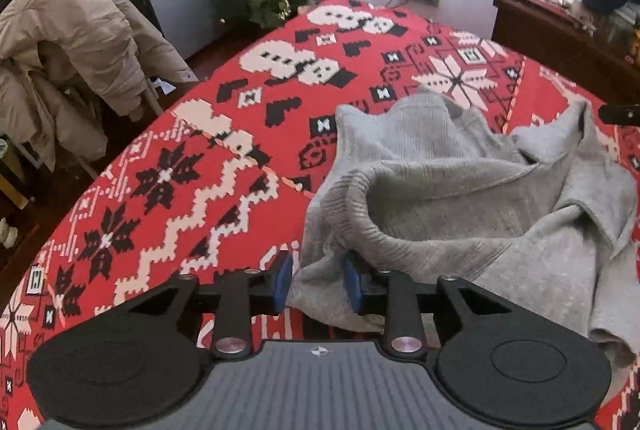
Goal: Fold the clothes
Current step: 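Grasp the shirt collar edge with the left gripper while the right gripper holds, then lift the grey shirt up with both grippers and shake it out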
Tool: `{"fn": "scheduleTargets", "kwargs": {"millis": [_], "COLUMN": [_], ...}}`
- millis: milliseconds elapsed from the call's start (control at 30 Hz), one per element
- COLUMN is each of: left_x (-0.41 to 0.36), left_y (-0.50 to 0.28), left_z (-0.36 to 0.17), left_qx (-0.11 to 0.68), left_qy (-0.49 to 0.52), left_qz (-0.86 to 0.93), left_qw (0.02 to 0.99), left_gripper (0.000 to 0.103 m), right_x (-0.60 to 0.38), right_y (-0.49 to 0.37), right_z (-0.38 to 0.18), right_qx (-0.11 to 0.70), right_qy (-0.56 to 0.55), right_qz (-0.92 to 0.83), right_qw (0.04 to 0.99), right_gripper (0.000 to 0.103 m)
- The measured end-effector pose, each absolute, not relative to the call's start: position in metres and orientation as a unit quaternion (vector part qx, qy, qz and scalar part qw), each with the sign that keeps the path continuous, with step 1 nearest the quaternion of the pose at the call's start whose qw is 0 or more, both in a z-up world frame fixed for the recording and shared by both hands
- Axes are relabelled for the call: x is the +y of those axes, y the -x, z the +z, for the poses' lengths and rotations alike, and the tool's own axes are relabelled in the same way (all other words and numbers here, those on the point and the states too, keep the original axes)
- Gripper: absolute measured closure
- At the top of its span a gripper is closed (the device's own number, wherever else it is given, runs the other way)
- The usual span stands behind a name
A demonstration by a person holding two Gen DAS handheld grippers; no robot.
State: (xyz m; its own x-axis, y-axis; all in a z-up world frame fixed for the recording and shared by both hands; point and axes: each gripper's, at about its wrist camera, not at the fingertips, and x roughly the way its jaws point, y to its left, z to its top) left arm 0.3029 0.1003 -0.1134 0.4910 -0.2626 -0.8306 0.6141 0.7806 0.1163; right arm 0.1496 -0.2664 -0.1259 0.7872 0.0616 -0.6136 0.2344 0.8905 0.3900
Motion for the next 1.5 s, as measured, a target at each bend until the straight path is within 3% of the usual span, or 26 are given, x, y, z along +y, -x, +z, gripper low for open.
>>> {"fn": "scheduleTargets", "kwargs": {"millis": [100, 167, 267, 400, 467, 600, 667, 767, 833, 1133, 1500], "left_x": [0.098, 0.097, 0.094, 0.102, 0.107, 0.109, 0.109, 0.108, 0.108, 0.111, 0.146], "left_y": [-0.301, -0.297, -0.283, -0.272, -0.268, -0.257, -0.251, -0.243, -0.237, -0.194, -0.079], "left_z": [-0.116, -0.115, -0.112, -0.095, -0.084, -0.071, -0.066, -0.058, -0.053, -0.020, 0.089], "left_qx": [0.428, 0.423, 0.392, 0.367, 0.355, 0.337, 0.328, 0.314, 0.305, 0.253, 0.117], "left_qy": [-0.211, -0.210, -0.225, -0.192, -0.174, -0.153, -0.145, -0.133, -0.125, -0.067, -0.034], "left_qz": [-0.254, -0.251, -0.237, -0.214, -0.205, -0.188, -0.179, -0.165, -0.155, -0.105, -0.051], "left_qw": [0.841, 0.845, 0.860, 0.885, 0.895, 0.910, 0.916, 0.926, 0.931, 0.959, 0.991], "left_gripper": [0.077, 0.098, 0.099, 0.099, 0.099, 0.099, 0.099, 0.099, 0.099, 0.100, 0.100], "right_x": [-0.270, -0.271, -0.270, -0.260, -0.255, -0.248, -0.245, -0.240, -0.236, -0.230, -0.219], "right_y": [-0.145, -0.141, -0.140, -0.149, -0.155, -0.168, -0.173, -0.175, -0.174, -0.138, -0.055], "right_z": [-0.127, -0.127, -0.129, -0.131, -0.132, -0.137, -0.138, -0.138, -0.136, -0.082, 0.047], "right_qx": [0.326, 0.326, 0.336, 0.345, 0.349, 0.363, 0.364, 0.363, 0.357, 0.215, 0.094], "right_qy": [-0.239, -0.241, -0.239, -0.205, -0.189, -0.187, -0.179, -0.160, -0.146, -0.124, -0.097], "right_qz": [-0.041, -0.037, -0.025, -0.028, -0.027, -0.004, 0.001, 0.006, 0.006, 0.006, 0.048], "right_qw": [0.914, 0.913, 0.911, 0.915, 0.917, 0.913, 0.914, 0.918, 0.922, 0.969, 0.990], "right_gripper": [0.096, 0.095, 0.082, 0.078, 0.070, 0.068, 0.068, 0.092, 0.094, 0.096, 0.096]}}
